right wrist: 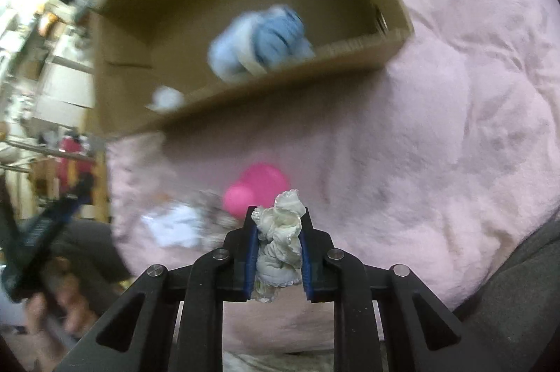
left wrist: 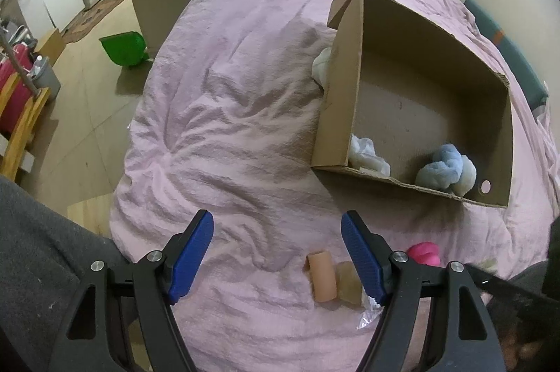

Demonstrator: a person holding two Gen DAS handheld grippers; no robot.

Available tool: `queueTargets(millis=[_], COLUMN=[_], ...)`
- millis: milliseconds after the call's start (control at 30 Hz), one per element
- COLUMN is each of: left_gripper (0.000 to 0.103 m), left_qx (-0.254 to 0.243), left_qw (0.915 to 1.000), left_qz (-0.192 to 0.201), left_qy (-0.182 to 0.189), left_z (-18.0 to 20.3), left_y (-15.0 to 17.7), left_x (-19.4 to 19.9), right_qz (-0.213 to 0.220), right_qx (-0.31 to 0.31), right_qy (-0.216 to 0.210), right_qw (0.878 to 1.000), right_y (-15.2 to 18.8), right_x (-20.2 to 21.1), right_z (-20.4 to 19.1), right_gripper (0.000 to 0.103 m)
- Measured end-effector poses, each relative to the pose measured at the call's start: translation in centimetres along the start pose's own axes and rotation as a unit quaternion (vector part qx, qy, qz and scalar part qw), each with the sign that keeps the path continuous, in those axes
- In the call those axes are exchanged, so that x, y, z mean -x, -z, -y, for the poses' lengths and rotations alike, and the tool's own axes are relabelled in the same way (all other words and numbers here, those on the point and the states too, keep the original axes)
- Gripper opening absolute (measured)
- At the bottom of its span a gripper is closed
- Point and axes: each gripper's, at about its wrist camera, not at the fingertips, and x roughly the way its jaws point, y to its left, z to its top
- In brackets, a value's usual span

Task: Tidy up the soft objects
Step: 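Grasp the lace scrunchie with the right tool while the left tool grasps the tan cylinder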

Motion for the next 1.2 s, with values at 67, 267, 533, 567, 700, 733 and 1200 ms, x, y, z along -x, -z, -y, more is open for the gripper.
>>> queueTargets(millis=[67, 267, 533, 567, 700, 733, 1200], left_gripper=[0.072, 0.055, 0.026, 0.026, 0.026, 0.026, 0.005], left_qx=[0.007, 0.033, 0.03, 0.031, 0.033, 0.029, -0.013], left_qw=[0.9999, 0.9969, 0.9808, 0.9796, 0.9756, 0.9757, 0.9828], left_qz=[-0.007, -0.068, -0.174, -0.18, -0.204, -0.206, -0.176], left_qy=[0.006, 0.024, 0.083, 0.084, 0.073, 0.067, 0.053], left_z=[-0.3, -1.1, 0.9, 1.1, 2.0, 2.2, 3.6], left_y=[0.0, 0.4, 1.8, 2.0, 2.6, 2.7, 2.6], left_x=[-0.3, -2.6, -6.9, -7.3, -9.2, -9.5, -8.4], right_qz=[0.027, 0.09, 0.084, 0.081, 0.079, 0.078, 0.075], right_qx=[0.022, 0.041, 0.021, 0.02, 0.02, 0.02, 0.024], right_qy=[-0.01, -0.018, -0.016, -0.015, -0.014, -0.014, -0.013], right_qw=[0.999, 0.995, 0.996, 0.996, 0.997, 0.997, 0.997], right_y=[-0.5, -1.4, -1.6, -1.7, -1.5, -1.5, -1.6], right_x=[1.3, 3.5, 2.6, 2.5, 2.3, 2.4, 1.9], right_z=[-0.8, -1.3, -0.6, -0.6, -0.4, -0.3, -0.5], right_gripper=[0.022, 0.022, 0.022, 0.022, 0.022, 0.022, 0.022])
